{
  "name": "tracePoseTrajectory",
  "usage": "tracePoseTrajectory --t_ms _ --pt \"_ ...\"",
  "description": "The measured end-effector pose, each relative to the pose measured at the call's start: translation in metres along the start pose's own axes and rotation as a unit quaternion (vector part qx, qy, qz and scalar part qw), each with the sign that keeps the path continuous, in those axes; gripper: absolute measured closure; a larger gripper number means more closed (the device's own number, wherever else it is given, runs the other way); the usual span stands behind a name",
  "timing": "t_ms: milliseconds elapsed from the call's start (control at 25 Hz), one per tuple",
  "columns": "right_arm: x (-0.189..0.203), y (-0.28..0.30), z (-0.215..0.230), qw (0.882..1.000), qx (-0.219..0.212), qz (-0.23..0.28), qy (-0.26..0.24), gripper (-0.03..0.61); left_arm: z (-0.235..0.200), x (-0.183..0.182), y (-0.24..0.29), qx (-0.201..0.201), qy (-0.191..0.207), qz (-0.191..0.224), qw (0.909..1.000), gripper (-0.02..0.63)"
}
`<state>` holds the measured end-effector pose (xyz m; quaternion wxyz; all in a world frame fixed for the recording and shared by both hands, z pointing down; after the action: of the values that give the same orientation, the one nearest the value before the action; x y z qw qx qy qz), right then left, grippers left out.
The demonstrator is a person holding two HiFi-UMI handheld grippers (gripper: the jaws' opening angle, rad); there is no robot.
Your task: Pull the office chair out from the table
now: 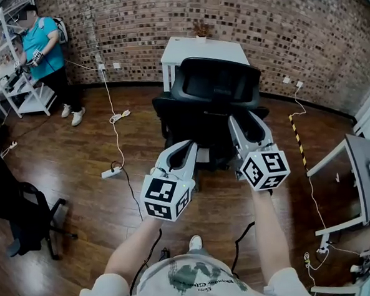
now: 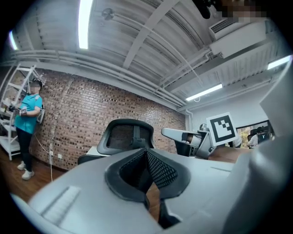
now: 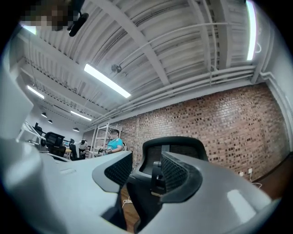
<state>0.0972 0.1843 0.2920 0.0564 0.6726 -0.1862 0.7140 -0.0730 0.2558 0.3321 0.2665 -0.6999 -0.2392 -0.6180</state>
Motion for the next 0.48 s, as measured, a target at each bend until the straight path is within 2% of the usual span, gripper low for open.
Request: tracePoseTrajectory --t_ms 240,400,480 --pt "-0.010 -0.073 -0.032 0.999 0.036 0.013 -0.015 0.448 0.023 -0.003 -0.020 0.036 -0.008 0.012 0.9992 0.601" --pt "-0.009 -0.116 -0.049 0.999 0.046 0.007 -0.022 0.565 0.041 0.001 -0.031 0.055 -0.010 0.010 0.9984 0.601" --pt "-0.005 -0.132 -0.059 0.999 0.046 -0.002 -0.025 0.575 0.046 0.005 -0.039 0.060 -0.012 0.012 0.9980 0.601"
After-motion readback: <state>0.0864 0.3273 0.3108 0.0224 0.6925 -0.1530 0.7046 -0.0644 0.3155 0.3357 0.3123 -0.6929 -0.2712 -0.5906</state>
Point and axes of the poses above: the fingertips, and each gripper's own axes: y forward along the fingers, z to its right, x out of its underside, the point moved 6 cm from there along -y, backward along the fingers, and after that the axes turned 12 degrees about x, right-handed, at the moved point
